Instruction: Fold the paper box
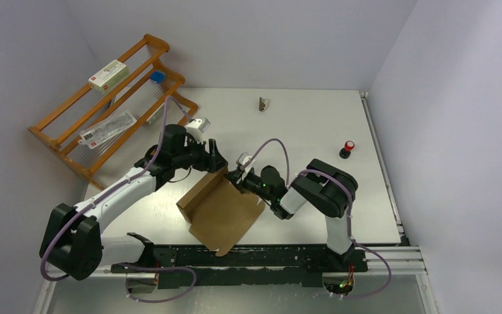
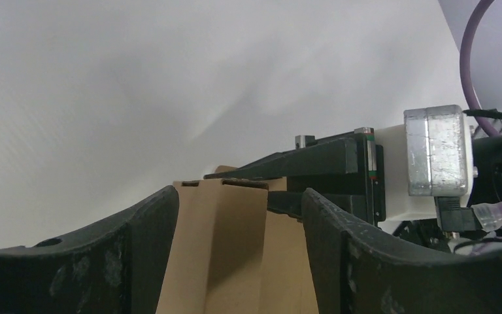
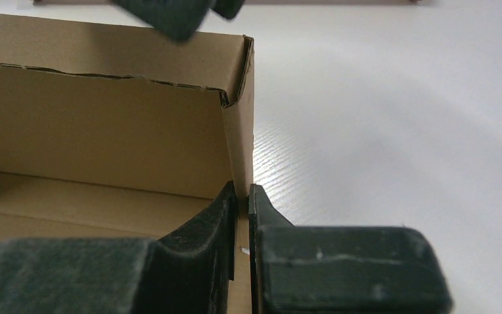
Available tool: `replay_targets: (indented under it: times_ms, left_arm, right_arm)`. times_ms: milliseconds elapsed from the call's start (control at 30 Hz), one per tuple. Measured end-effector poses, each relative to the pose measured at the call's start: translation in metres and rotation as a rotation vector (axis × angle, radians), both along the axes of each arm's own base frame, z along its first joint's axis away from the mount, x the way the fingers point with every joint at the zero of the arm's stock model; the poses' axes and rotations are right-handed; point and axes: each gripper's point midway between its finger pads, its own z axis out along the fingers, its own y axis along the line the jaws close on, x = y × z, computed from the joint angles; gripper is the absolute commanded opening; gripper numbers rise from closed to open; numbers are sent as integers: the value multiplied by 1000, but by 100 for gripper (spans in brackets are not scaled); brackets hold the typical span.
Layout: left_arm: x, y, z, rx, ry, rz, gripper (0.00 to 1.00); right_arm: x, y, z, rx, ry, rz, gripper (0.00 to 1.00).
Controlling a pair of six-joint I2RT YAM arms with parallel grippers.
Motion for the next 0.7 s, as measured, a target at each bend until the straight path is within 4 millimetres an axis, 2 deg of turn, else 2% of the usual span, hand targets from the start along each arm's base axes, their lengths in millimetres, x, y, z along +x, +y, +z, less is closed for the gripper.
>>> replay_targets:
  times_ms: [333,567,700]
  left_arm:
    - [-12,-14,-33,-25,153,-81,68]
    - [-8,-14,-44,-53,206,-85,56]
    - [-6,-15,-45,-71,216,-89,54]
  right_arm:
    - [3,4,2,-2,-1,-23,7]
    - [5,3,0,-7,5,-67,9]
    - [7,2,-2,-4,11,-89,12]
